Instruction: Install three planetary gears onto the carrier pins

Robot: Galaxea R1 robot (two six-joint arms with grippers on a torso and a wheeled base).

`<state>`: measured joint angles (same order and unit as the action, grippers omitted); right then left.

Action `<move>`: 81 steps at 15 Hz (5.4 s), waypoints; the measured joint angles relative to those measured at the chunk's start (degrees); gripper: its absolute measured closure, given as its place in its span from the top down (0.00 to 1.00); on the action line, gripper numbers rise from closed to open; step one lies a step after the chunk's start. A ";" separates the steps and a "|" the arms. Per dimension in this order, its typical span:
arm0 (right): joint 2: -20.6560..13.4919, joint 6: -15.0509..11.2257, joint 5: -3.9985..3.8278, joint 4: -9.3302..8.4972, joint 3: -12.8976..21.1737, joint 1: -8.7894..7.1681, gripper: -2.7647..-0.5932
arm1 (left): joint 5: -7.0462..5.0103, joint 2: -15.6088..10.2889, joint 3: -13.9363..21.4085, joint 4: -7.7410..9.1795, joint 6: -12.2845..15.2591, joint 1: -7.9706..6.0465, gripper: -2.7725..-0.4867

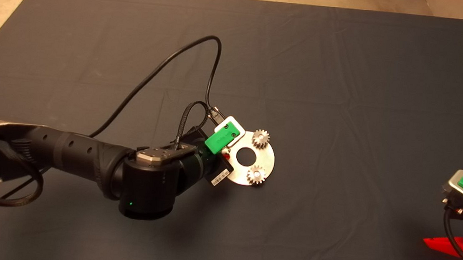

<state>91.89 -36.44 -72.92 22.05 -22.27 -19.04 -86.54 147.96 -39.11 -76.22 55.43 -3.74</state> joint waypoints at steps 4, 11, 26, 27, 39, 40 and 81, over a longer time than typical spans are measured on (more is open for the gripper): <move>0.00 0.00 0.02 -0.01 0.00 0.00 0.67 | -0.04 0.33 -0.17 -0.35 0.00 0.08 0.09; 0.00 0.00 0.02 -0.01 0.00 -0.01 0.67 | 0.00 0.50 -0.83 -2.06 0.02 0.90 0.09; 0.00 0.41 0.02 -0.01 0.00 -0.02 0.67 | 2.19 0.52 -2.60 -3.35 0.00 2.44 0.09; 0.00 0.44 0.05 -0.01 0.00 -0.02 0.67 | 3.04 0.52 -3.05 -3.51 -0.02 2.42 0.09; 0.02 0.44 0.05 -0.01 0.00 0.00 0.67 | 5.10 0.61 -4.79 -3.68 -0.11 2.45 0.09; 0.02 0.42 0.05 -0.01 0.00 -0.02 0.67 | 5.21 0.61 -4.80 -3.68 -0.11 2.45 0.09; 44.35 -31.00 -12.14 12.99 -0.21 7.25 0.67 | -0.96 -12.92 18.45 35.91 20.71 -3.14 0.37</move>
<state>136.24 -67.44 -85.06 35.04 -22.48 -11.80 -87.50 135.04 -20.66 -40.31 76.14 -6.88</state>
